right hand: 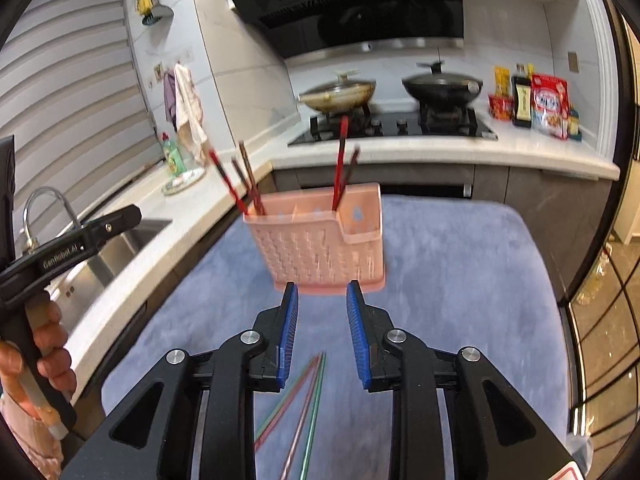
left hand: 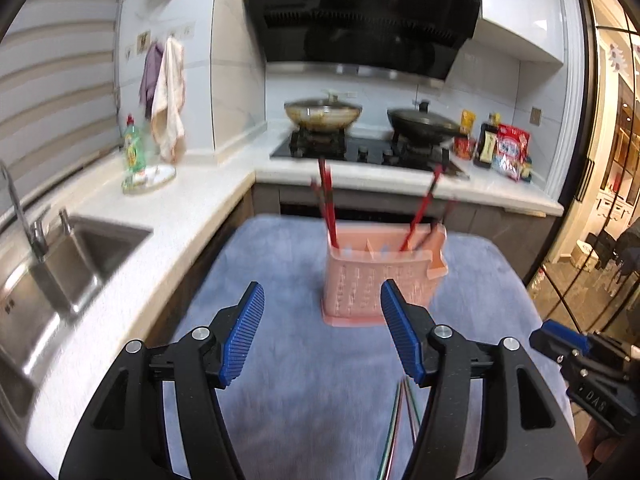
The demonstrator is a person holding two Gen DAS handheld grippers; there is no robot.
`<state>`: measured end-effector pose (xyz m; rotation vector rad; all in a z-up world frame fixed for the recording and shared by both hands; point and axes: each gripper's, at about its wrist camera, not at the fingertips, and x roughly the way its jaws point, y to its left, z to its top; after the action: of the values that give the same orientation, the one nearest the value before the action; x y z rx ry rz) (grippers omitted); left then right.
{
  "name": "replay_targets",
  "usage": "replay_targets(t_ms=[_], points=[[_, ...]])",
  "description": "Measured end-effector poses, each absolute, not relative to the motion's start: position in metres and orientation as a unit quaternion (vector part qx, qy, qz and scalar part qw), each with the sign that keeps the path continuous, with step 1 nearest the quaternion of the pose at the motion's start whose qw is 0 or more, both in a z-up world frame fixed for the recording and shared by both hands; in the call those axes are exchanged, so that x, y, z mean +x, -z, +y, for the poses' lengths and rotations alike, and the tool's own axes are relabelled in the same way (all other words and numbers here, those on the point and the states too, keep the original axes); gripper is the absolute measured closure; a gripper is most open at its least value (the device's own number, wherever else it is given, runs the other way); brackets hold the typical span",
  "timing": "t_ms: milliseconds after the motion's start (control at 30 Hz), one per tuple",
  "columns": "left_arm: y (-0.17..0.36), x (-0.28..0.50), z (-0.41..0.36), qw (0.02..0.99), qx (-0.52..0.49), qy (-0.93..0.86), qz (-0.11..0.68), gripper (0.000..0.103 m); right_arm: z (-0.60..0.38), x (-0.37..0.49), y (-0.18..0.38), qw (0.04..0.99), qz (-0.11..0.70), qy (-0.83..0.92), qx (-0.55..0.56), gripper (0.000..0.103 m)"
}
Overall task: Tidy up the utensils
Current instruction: 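Open both tools to release the chopsticks and move back to the mat, then grasp a green chopstick with the right tool while the left tool grasps another green one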
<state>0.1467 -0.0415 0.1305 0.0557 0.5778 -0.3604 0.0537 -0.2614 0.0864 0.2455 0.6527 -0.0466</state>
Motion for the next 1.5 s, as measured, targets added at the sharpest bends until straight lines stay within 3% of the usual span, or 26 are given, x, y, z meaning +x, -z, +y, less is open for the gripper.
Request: replay_targets(t_ms=[533,1167,1500], points=[[-0.012,0.07,-0.013,0.903,0.048,0.175,0.389,0.045,-0.213,-0.02,0.028,0.895,0.434,0.025,0.106,0.078],[0.031,0.035,-0.013,0.878,0.056,0.189,0.437,0.045,-0.182,-0.031,0.069,0.873,0.48,0.002,0.082,0.078],[0.045,0.022,-0.022,0.864,0.073,0.205,0.455,0.045,-0.19,-0.038,0.074,0.875,0.477,0.017,0.083,0.093]])
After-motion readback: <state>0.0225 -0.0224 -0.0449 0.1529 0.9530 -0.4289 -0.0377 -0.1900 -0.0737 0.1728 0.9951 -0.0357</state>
